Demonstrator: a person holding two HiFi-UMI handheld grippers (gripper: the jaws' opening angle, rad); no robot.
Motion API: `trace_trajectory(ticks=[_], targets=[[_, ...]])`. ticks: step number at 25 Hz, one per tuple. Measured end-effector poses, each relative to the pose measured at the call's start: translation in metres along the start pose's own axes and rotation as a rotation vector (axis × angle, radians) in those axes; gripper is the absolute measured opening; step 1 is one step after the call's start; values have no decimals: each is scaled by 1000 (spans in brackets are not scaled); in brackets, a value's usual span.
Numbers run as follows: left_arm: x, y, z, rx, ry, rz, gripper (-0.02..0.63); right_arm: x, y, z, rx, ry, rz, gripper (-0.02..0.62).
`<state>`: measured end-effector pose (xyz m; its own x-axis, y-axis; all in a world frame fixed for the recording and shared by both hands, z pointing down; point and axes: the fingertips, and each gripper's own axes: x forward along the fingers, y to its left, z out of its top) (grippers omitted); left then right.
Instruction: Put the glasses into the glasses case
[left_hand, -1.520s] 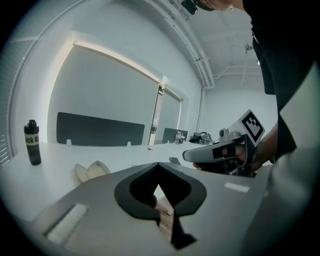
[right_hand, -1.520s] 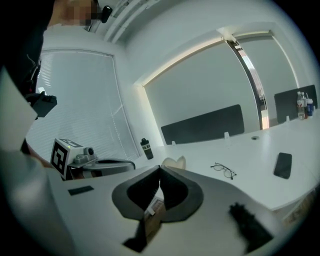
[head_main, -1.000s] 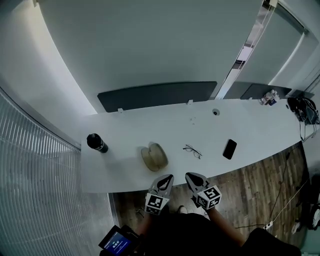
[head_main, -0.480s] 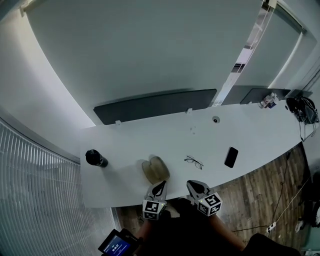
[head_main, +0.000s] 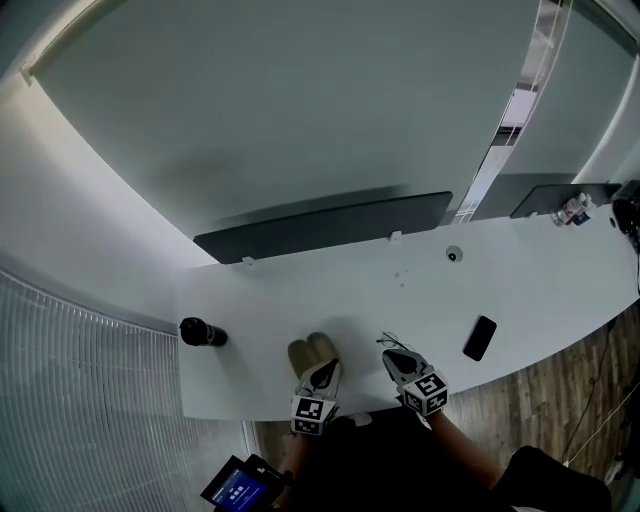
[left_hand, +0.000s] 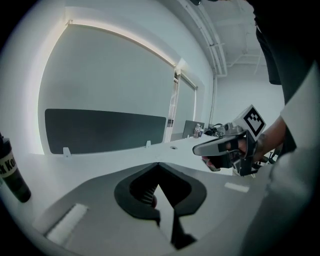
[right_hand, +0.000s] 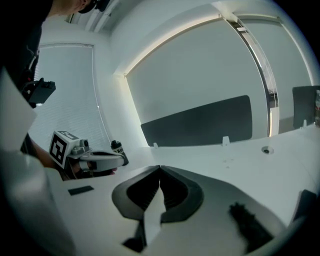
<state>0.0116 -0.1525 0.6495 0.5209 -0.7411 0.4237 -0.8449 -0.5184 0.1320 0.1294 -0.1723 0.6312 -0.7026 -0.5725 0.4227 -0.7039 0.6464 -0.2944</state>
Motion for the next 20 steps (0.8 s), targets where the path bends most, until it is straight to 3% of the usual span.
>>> trace_trajectory(ticks=[4,12,15,20], targets=[[15,2,15,11,-32,18,8,14,-33,4,-92,51,27,8],[36,26,15,-63,-8,38,8,34,-63,-32,-145,232,14,8],[35,35,17,-57,-12,-1,8,40,-63,-55,-179,313,-20,8],[38,47,20,-48,-17,-41,8,46,-82,-88,-384,489,-66,9]])
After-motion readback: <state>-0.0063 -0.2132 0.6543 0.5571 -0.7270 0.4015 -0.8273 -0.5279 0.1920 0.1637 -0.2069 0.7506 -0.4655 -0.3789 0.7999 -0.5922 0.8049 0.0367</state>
